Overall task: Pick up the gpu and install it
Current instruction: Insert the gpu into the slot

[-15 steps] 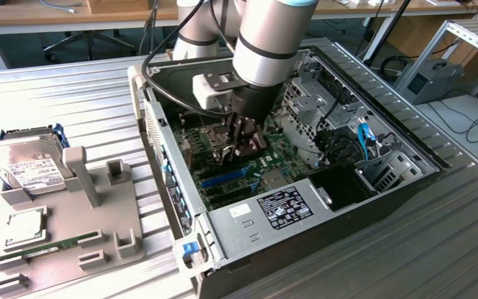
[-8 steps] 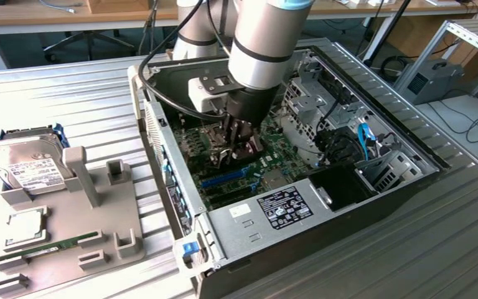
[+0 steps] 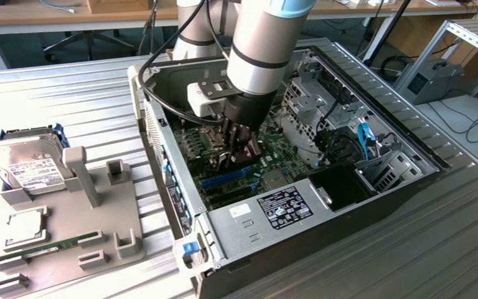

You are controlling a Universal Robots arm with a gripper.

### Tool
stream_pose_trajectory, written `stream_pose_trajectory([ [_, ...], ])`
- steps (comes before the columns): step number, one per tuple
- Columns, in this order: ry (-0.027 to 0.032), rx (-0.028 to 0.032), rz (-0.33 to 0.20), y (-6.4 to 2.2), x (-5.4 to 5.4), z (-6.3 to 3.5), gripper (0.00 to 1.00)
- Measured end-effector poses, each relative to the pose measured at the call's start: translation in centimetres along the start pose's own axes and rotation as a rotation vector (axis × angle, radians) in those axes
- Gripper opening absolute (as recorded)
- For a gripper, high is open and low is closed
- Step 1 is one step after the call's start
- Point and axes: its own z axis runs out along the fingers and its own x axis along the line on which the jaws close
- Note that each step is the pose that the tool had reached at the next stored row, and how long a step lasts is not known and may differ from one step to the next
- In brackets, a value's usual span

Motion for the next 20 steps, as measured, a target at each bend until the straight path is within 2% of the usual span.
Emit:
stream_pose_trajectory([
  [3,-0.0004,0.0003,0.018,0.00,0.0,0.11,0.26],
  [9,0.0050,0.0003,0.019,0.21,0.0,0.25,0.26],
  [20,0.0059,0.0000,0.019,0.25,0.1,1.36,0.26],
])
